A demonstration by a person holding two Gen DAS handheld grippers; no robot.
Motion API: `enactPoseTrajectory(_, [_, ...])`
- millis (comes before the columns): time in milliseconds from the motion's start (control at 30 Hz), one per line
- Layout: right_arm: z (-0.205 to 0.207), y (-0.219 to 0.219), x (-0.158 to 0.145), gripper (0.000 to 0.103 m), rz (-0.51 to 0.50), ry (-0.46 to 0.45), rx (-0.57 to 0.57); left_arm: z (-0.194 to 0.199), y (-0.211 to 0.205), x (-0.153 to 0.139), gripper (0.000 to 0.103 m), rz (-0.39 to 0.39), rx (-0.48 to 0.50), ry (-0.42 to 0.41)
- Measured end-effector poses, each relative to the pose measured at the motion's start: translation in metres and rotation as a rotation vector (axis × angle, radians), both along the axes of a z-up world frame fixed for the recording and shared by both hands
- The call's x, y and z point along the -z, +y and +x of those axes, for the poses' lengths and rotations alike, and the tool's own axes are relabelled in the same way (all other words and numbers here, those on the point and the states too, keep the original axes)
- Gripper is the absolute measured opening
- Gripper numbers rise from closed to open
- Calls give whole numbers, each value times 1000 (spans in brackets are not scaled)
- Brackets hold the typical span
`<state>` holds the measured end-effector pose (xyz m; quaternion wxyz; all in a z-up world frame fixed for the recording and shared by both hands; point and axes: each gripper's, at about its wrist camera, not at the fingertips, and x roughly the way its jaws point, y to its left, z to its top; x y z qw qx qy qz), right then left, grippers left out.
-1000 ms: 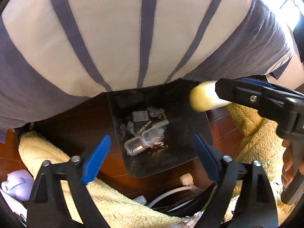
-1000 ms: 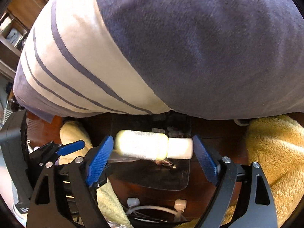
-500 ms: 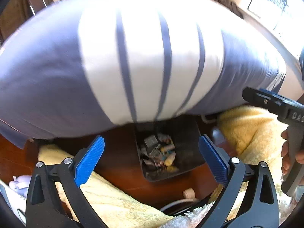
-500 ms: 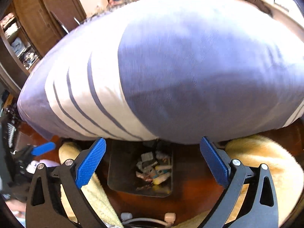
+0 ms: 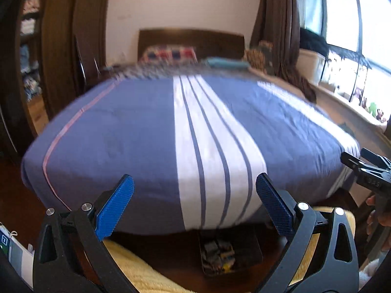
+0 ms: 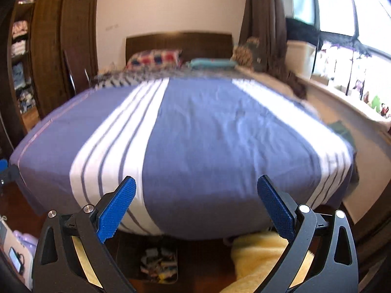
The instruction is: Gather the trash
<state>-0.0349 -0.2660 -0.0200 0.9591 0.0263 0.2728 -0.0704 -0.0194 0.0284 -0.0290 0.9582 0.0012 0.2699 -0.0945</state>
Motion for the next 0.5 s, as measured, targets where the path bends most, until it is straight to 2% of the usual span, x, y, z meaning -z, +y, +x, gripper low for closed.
enactPoseTrajectory(267, [-40, -7, -42, 100, -47, -153, 50, -29, 6, -37, 95, -5, -42, -136])
enactPoseTrajectory(500, [-53, -9, -56, 100, -49, -201, 60, -36, 9, -45, 95, -16, -45, -169])
